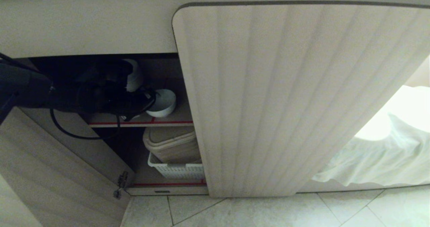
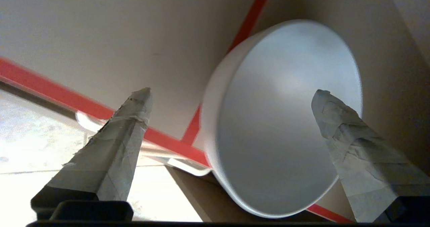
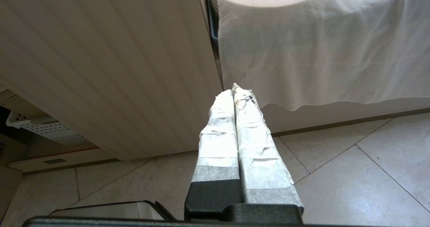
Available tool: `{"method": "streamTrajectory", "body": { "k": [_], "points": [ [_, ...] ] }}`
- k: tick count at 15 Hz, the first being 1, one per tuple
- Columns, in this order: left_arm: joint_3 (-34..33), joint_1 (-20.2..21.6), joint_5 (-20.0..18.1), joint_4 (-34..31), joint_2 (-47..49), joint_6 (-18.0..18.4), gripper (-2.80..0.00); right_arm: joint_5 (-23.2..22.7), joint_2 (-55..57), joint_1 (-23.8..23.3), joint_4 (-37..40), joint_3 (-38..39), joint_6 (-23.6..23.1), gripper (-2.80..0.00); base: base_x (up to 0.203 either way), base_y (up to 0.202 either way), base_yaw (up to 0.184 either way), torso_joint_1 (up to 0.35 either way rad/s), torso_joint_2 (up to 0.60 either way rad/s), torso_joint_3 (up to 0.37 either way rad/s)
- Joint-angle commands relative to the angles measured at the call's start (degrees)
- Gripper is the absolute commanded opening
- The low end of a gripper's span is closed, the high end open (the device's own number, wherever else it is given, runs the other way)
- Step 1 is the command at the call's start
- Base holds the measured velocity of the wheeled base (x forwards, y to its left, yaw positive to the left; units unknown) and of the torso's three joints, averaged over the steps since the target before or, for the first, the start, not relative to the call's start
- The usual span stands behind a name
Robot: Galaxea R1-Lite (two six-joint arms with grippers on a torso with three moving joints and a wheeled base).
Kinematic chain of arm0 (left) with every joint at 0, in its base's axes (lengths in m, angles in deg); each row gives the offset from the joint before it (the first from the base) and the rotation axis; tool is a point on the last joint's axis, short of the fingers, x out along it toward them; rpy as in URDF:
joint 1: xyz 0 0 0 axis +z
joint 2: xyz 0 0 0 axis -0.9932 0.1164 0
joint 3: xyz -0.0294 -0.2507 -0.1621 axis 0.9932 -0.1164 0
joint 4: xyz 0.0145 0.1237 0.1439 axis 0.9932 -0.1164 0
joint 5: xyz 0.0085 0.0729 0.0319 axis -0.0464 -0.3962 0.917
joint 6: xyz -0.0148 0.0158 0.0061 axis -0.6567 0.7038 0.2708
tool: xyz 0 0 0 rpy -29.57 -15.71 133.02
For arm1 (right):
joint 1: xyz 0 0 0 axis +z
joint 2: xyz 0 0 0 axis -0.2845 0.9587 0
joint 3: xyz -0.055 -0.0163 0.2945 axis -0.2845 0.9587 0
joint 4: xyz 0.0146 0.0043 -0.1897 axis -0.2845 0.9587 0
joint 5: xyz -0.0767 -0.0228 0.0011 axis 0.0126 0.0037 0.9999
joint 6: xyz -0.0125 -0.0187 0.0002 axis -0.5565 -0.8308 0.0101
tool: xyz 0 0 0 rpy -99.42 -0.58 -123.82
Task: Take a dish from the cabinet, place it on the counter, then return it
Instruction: Put it back into the cabinet
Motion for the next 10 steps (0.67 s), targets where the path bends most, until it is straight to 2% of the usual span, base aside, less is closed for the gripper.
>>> {"method": "streamTrajectory", "body": {
  "k": [1, 3, 8, 10],
  "points": [
    [-1.0, -0.2, 0.6, 0.9, -1.0, -0.3, 0.0, 0.0, 0.1, 0.0, 0.0, 0.0, 0.1, -2.8, 0.0, 0.0, 0.0, 0.0, 0.0, 0.0],
    [-3.3, -0.3, 0.8, 4.7, -1.8, 0.2, 0.0, 0.0, 0.1, 0.0, 0.0, 0.0, 0.1, -2.8, 0.0, 0.0, 0.0, 0.0, 0.0, 0.0],
    [-11.3, -0.5, 1.2, 14.2, -3.9, 4.8, 0.0, 0.0, 0.1, 0.0, 0.0, 0.0, 0.1, -2.8, 0.0, 0.0, 0.0, 0.0, 0.0, 0.0],
    [-12.6, -0.5, 2.6, 16.8, -4.3, 5.5, 0.0, 0.0, 0.1, 0.0, 0.0, 0.0, 0.1, -2.8, 0.0, 0.0, 0.0, 0.0, 0.0, 0.0]
  ]
}}
